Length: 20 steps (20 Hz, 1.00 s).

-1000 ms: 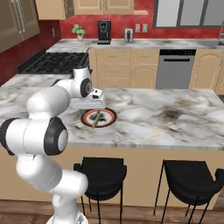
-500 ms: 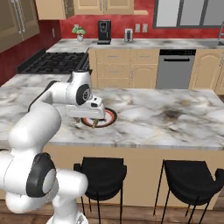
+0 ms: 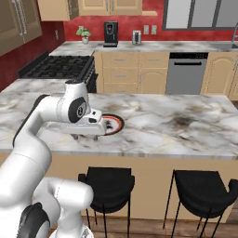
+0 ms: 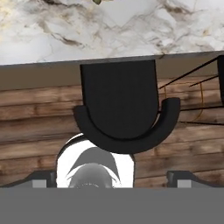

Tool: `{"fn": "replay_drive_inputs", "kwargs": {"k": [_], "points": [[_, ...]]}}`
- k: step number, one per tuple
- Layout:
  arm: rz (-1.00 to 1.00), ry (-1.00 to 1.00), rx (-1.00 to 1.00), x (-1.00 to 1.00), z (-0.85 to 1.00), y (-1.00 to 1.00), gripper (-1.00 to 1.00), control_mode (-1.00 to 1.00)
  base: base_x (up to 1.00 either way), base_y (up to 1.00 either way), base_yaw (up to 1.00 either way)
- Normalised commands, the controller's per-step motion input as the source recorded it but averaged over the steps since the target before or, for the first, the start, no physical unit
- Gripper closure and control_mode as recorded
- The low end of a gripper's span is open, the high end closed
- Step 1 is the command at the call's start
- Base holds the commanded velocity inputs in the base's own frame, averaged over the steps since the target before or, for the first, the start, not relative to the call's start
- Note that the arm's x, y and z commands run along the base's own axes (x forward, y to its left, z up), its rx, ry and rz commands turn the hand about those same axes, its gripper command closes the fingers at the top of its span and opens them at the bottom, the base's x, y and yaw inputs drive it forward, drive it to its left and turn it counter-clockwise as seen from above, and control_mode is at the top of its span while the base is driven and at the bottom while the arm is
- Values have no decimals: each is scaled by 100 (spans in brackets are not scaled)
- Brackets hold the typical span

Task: Retrieve the butter from the fridge and place it on a plate on the dining table. Then retrieve the butter knife by the fridge and place it near the plate.

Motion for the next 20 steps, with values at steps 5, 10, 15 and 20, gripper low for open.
{"fn": "replay_drive_inputs", "kwargs": {"k": [5, 10, 15, 20], "points": [[0, 0, -1, 0, 0, 0, -100, -100, 0, 0, 0], [-3, -2, 0, -6, 0, -4, -100, -100, 0, 0, 0], [-12, -1, 0, -14, 0, -19, -100, -100, 0, 0, 0], [0, 0, 0, 0, 0, 0, -100, 100, -20, -52, -35]]}}
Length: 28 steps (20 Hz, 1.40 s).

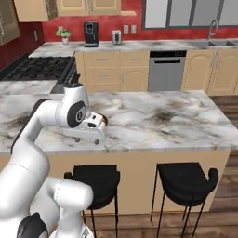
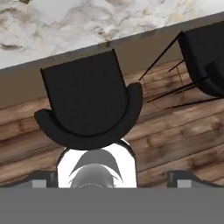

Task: Retrieve the butter from the fridge and place it on a plate on the dining table. Then retrieve the butter knife by the fridge and place it near the plate.

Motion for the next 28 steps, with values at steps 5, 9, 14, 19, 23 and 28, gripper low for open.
{"fn": "replay_drive_inputs", "kwargs": {"k": [5, 9, 14, 19, 23, 28], "points": [[0, 0, 0, 0, 0, 0, -100, 100, -2, -65, -43], [0, 0, 0, 0, 0, 0, -100, 100, 0, -79, -47], [0, 0, 0, 0, 0, 0, -100, 100, -6, -77, -50], [0, 0, 0, 0, 0, 0, -100, 100, -9, -82, -41], [0, 0, 0, 0, 0, 0, -100, 100, 0, -78, -32], [0, 0, 0, 0, 0, 0, -100, 100, 0, -65, -25]]}}
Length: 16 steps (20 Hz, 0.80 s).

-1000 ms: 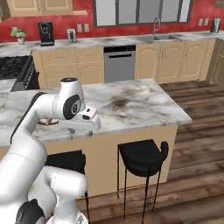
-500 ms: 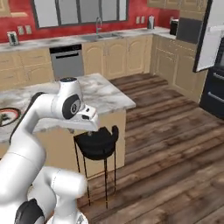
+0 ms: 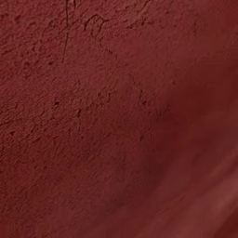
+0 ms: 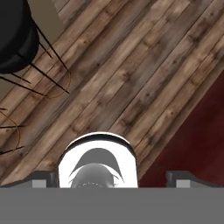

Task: Retrieve the butter from the fridge and place it on a plate on the dining table. Then retrieve the butter knife by the fridge and place it near the plate.

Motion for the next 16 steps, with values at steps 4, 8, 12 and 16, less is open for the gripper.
{"fn": "replay_drive_inputs", "kwargs": {"k": [4, 8, 12, 16], "points": [[0, 0, 0, 0, 0, 0, -100, 100, 17, -40, -13], [0, 0, 0, 0, 0, 0, -100, 100, 54, -35, 0], [0, 0, 0, 0, 0, 0, -100, 100, 79, -44, 0], [0, 0, 0, 0, 0, 0, -100, 100, 94, -53, 0]]}}
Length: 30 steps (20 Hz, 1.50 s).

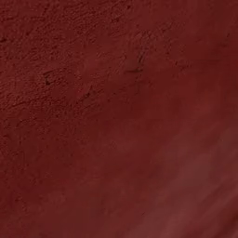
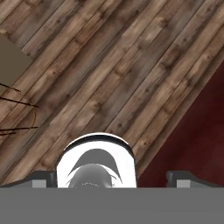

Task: Retrieve the butter from the fridge and place it on a plate on the dining table. Then retrieve the butter knife by the fridge and place it near the plate.

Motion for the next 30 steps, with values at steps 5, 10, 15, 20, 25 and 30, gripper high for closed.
{"fn": "replay_drive_inputs", "kwargs": {"k": [5, 10, 15, 20, 25, 30], "points": [[0, 0, 0, 0, 0, 0, -100, 100, 100, -65, 5], [0, 0, 0, 0, 0, 0, -100, 100, 100, -43, 24], [0, 0, 0, 0, 0, 0, -100, 100, 98, -56, 47], [0, 0, 0, 0, 0, 0, -100, 100, 76, -32, 40], [0, 0, 0, 0, 0, 0, -100, 100, 53, 24, 22], [0, 0, 0, 0, 0, 0, -100, 100, 51, 34, 19]]}}
